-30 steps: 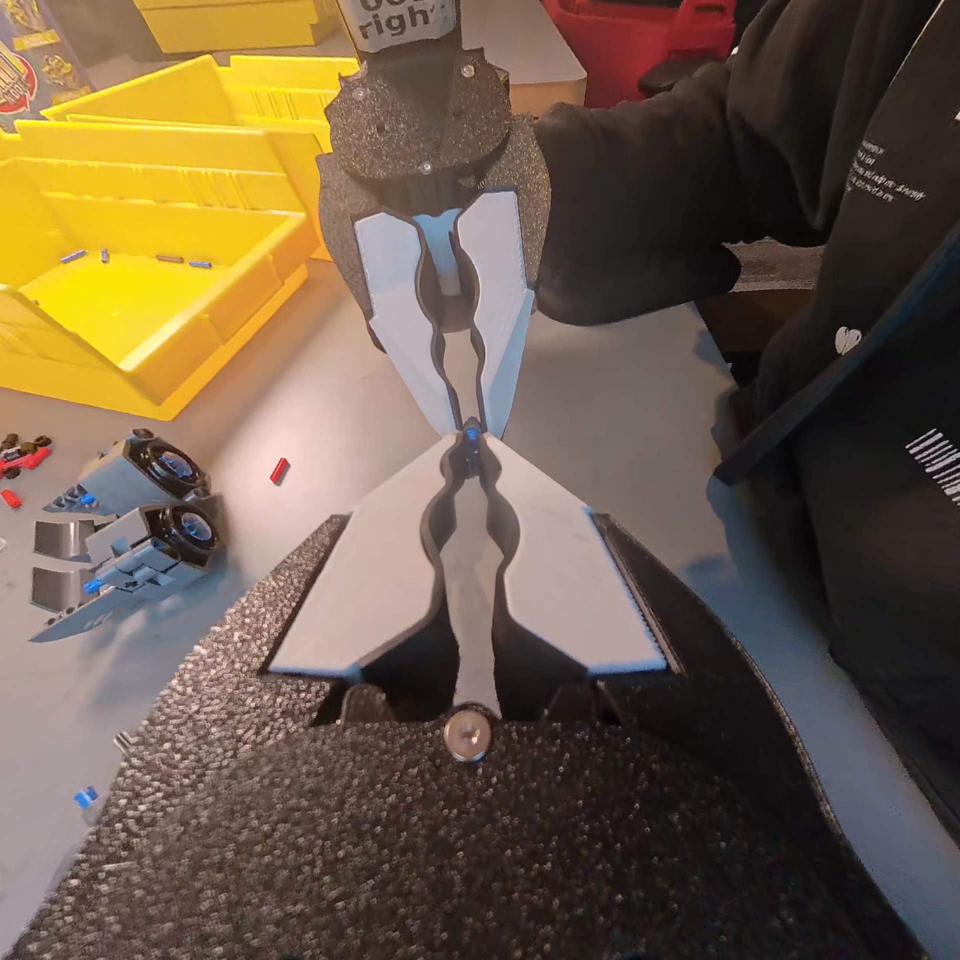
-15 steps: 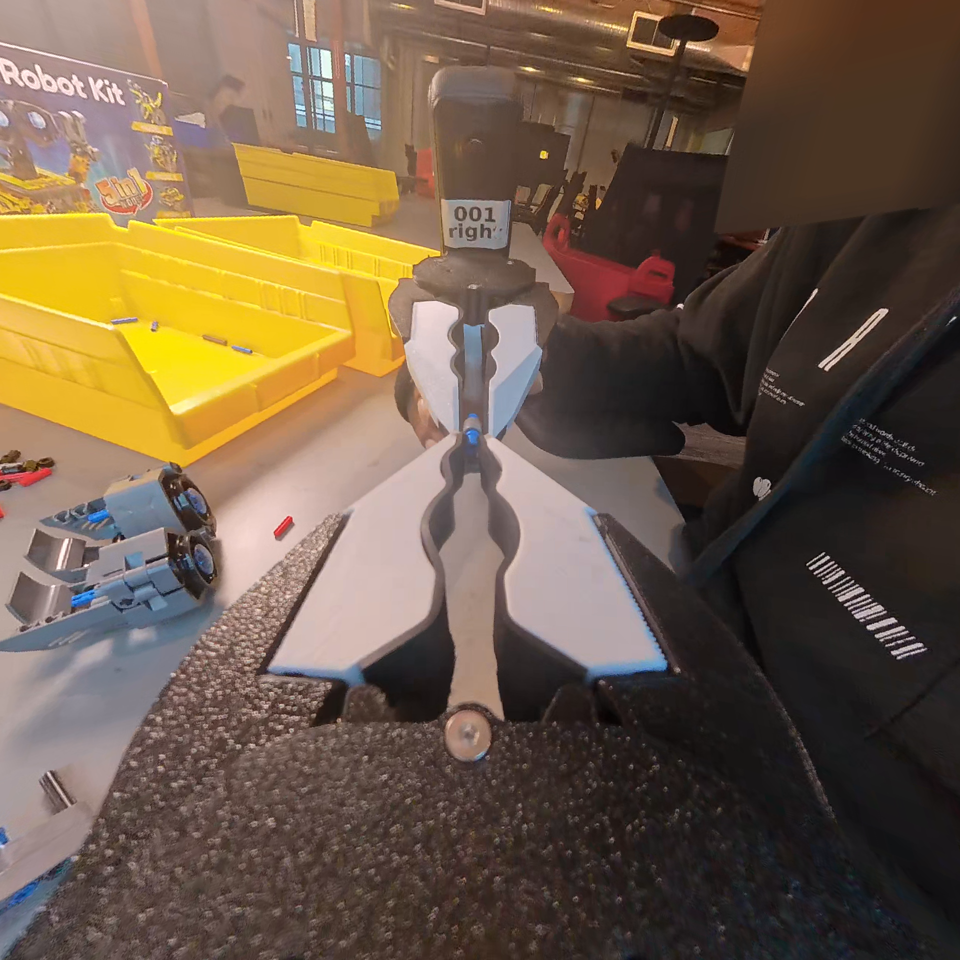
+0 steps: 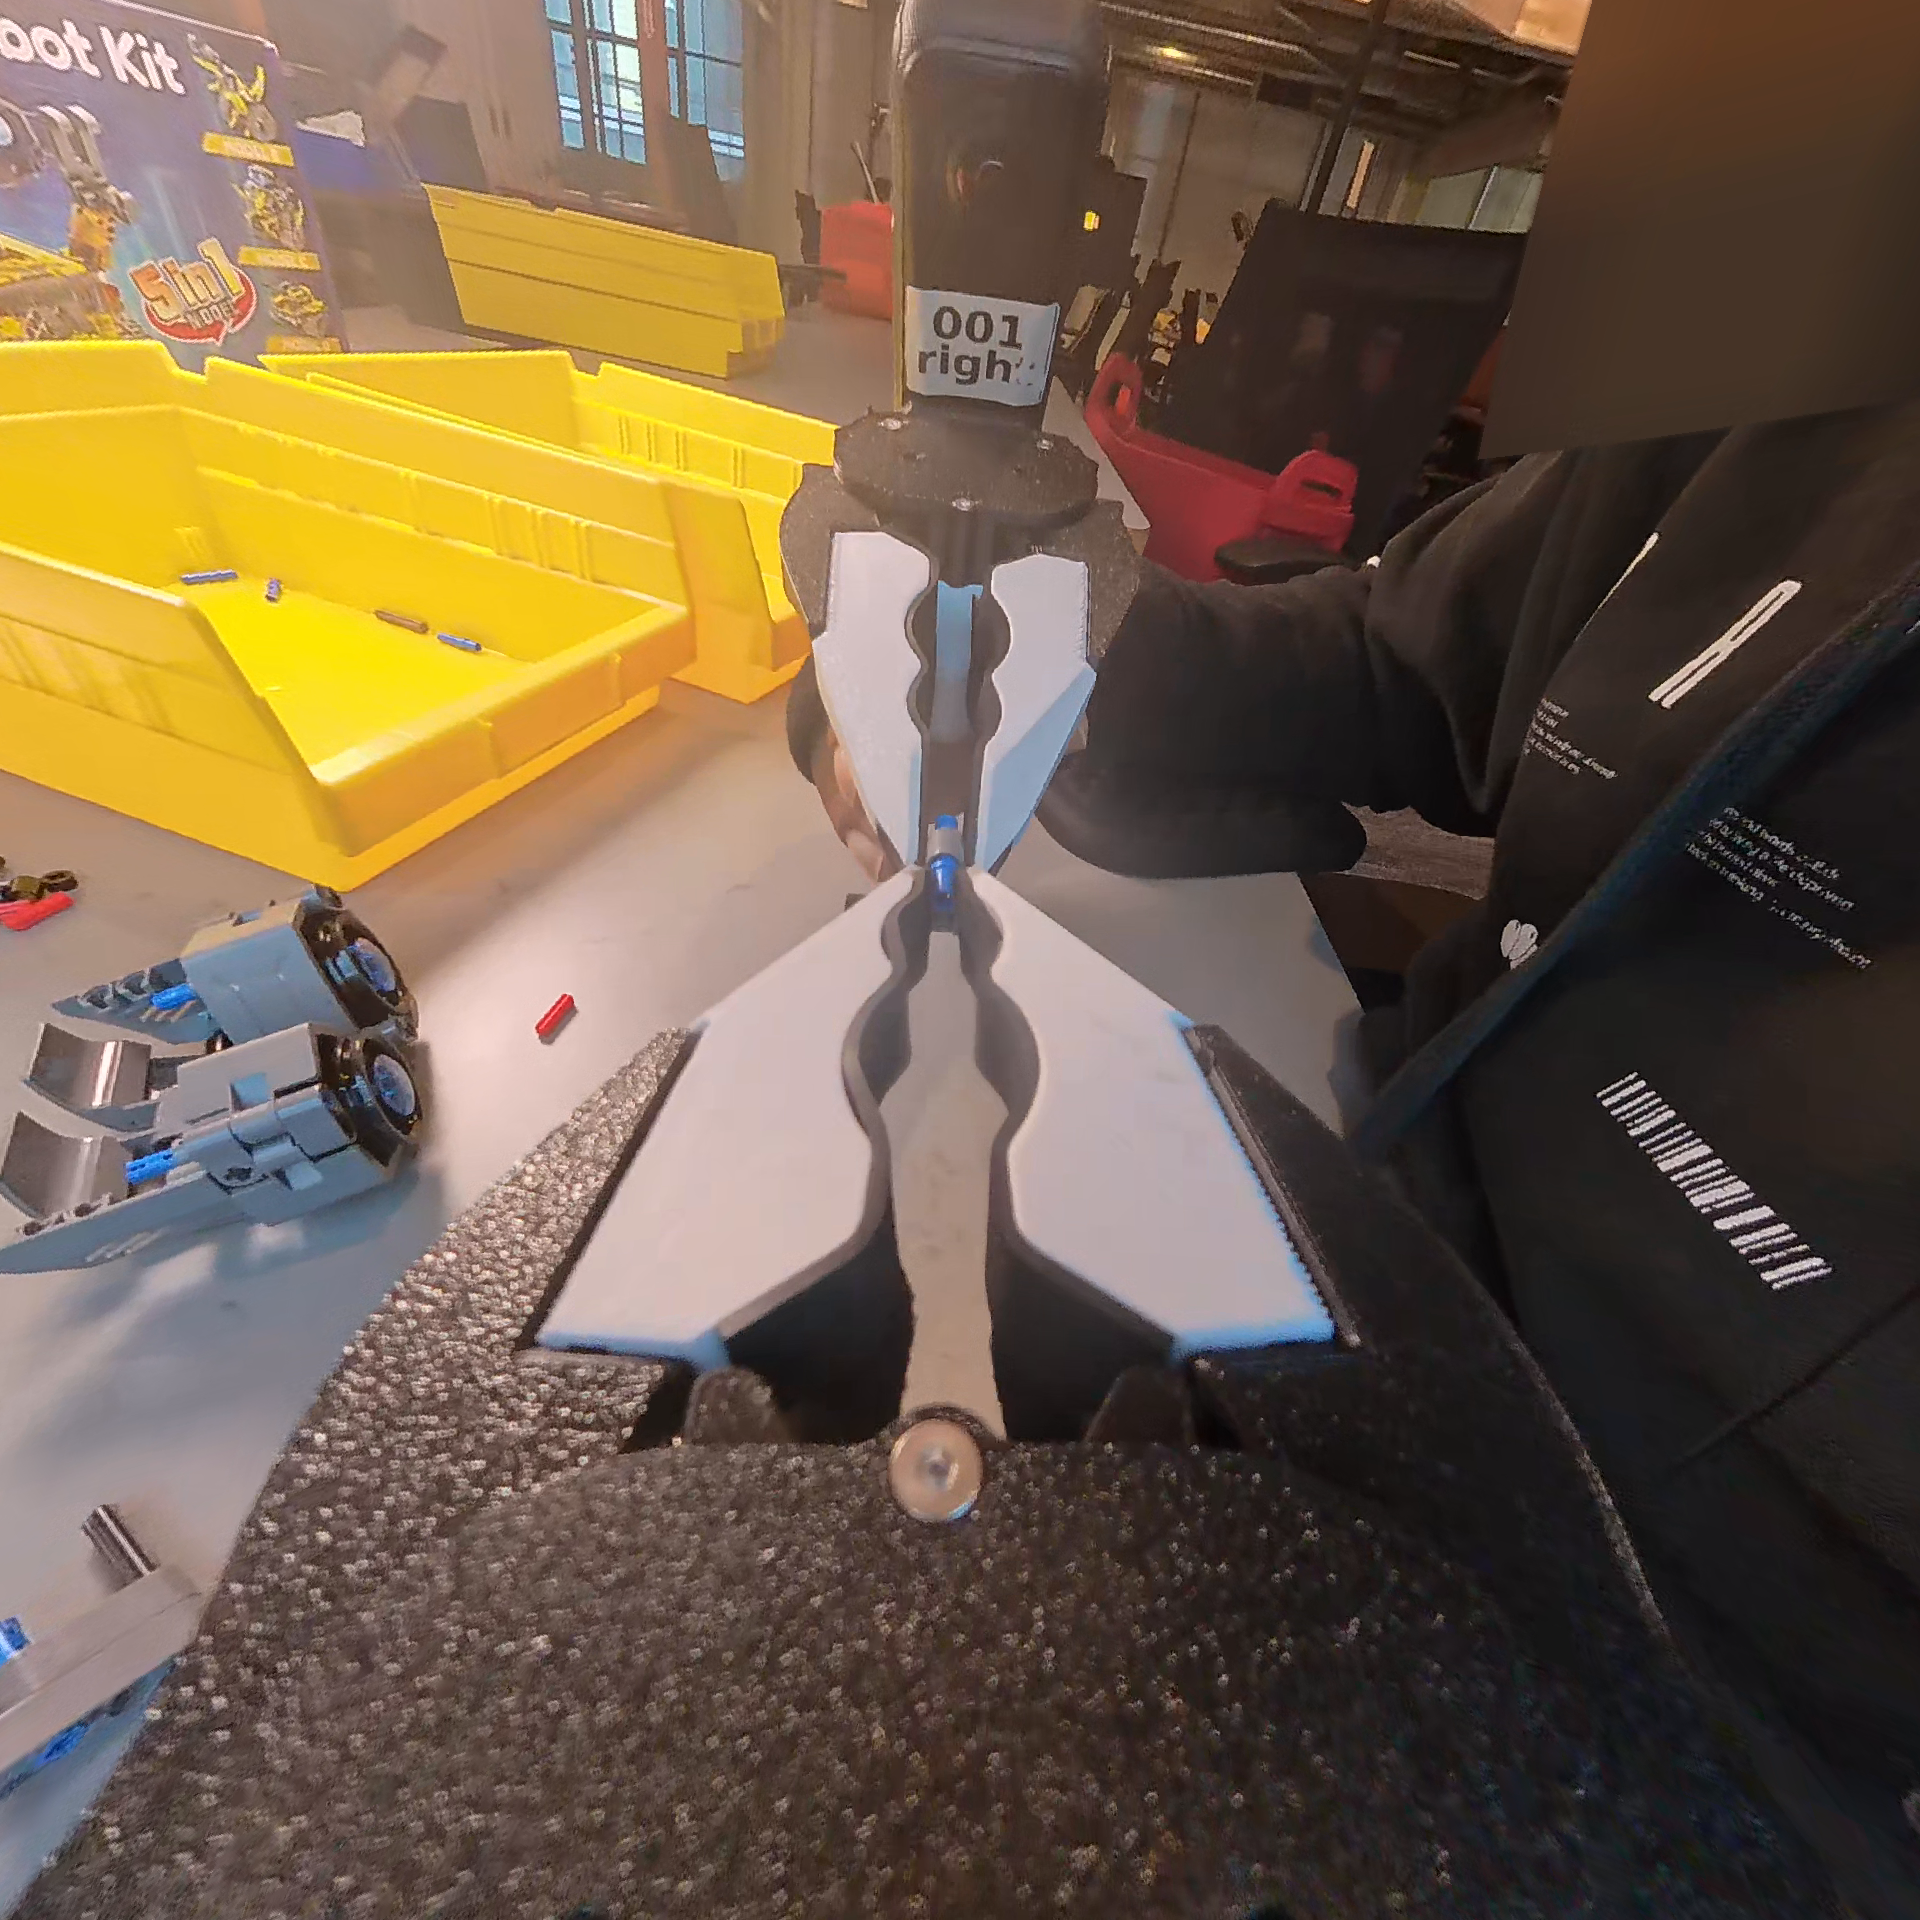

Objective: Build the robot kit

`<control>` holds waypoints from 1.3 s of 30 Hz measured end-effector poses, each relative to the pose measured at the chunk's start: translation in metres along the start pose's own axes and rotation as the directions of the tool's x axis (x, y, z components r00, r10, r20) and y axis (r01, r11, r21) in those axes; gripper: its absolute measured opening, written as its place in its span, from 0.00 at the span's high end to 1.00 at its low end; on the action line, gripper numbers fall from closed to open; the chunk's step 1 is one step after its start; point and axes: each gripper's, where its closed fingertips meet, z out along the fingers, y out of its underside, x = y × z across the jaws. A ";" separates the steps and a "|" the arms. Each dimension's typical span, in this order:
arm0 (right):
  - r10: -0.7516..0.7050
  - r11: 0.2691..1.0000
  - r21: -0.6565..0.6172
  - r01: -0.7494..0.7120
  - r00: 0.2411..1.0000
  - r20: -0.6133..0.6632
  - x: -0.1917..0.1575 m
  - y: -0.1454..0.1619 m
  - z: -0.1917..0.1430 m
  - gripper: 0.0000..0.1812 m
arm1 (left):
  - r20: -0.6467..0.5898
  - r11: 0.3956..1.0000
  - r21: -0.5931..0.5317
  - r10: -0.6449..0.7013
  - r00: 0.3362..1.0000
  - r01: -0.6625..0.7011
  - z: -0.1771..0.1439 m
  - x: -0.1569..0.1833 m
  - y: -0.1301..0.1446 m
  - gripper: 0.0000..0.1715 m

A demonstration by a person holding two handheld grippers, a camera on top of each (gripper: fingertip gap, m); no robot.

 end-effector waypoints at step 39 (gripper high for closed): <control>0.016 1.000 -0.017 -0.015 0.999 0.033 -0.004 0.009 0.002 0.97 | -0.037 0.996 -0.068 -0.056 0.998 0.053 0.001 0.002 0.012 0.98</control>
